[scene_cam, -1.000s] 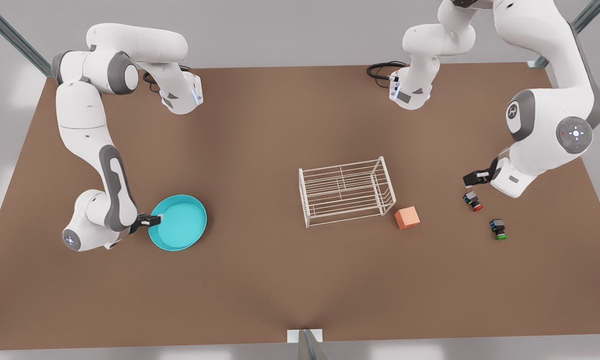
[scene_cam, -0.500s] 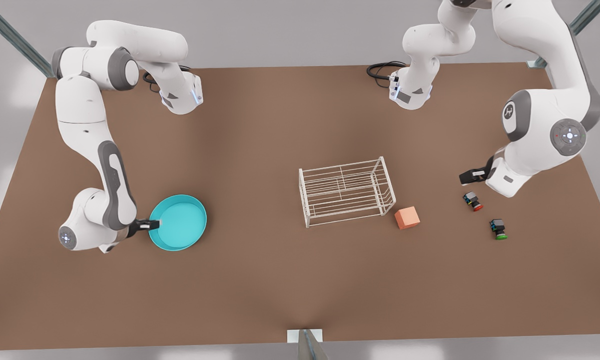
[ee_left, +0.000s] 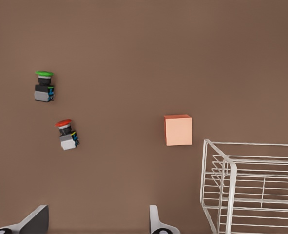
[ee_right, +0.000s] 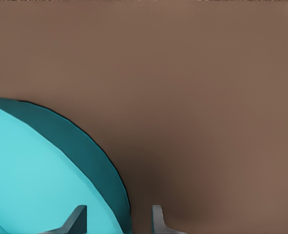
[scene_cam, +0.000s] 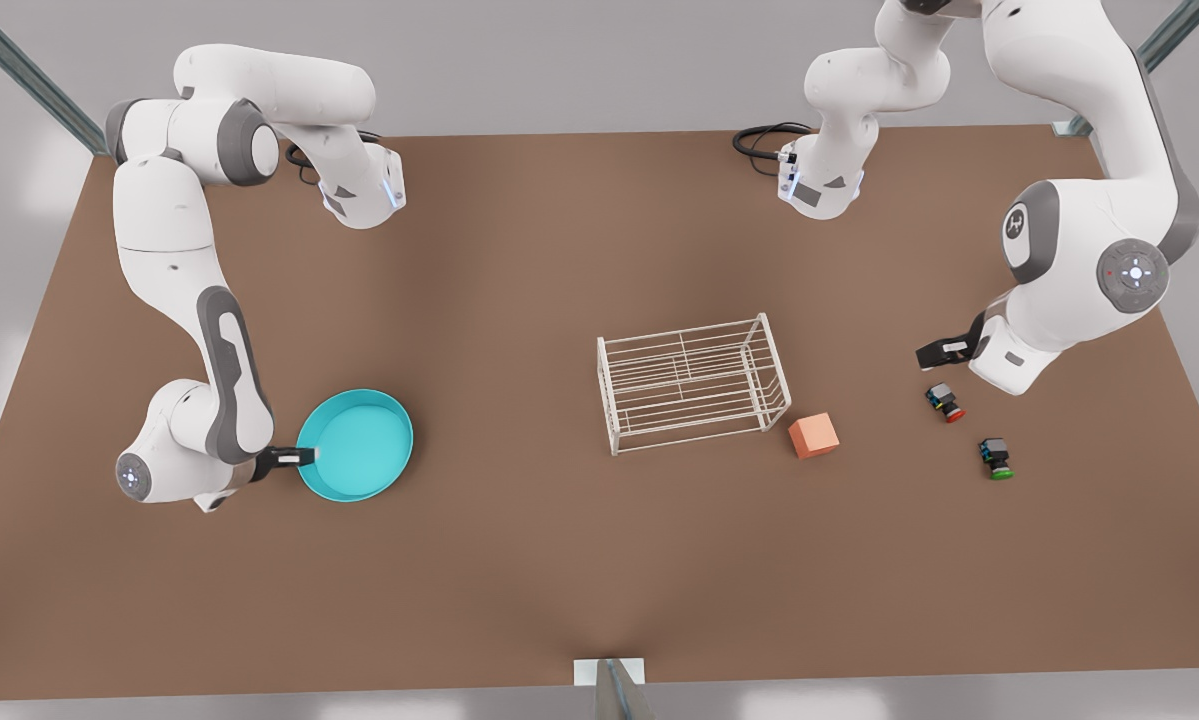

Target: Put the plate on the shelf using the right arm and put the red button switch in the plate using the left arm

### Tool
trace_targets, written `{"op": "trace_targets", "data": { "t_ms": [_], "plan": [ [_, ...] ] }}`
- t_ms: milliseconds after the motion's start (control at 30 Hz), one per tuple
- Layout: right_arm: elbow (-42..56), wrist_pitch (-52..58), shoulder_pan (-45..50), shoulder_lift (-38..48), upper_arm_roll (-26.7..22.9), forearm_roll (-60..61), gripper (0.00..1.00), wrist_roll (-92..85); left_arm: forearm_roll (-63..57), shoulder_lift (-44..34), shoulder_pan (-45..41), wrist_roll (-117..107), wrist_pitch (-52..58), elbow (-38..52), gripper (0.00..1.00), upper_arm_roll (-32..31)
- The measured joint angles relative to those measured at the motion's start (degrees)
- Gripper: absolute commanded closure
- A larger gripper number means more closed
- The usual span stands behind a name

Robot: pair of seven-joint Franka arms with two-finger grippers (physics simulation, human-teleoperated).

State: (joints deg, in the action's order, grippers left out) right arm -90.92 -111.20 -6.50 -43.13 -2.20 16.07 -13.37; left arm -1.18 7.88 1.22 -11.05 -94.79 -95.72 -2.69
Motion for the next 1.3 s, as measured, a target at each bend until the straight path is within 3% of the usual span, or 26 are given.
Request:
{"op": "trace_targets", "data": {
  "t_ms": [300,600,1133,1300],
  "plan": [
    [0.52,-0.73,0.01,-0.51,0.00,-0.03,0.50,-0.86,-0.13,0.00,-1.11,-0.89,0.38,-0.19,0.00,-0.03],
    [0.56,-0.77,0.00,-0.43,-0.01,0.30,0.78,-1.57,-0.44,0.00,-0.96,-1.58,0.50,-0.19,0.00,-0.03],
    [0.54,1.70,-0.04,4.82,-0.06,1.04,0.84,-5.04,-1.26,0.00,-0.95,-2.20,0.54,-0.19,0.00,-0.03],
    [0.54,5.82,0.16,9.21,1.94,2.84,0.84,-6.53,-1.31,0.00,-0.96,-2.31,0.57,-0.19,0.00,-0.03]
  ]
}}
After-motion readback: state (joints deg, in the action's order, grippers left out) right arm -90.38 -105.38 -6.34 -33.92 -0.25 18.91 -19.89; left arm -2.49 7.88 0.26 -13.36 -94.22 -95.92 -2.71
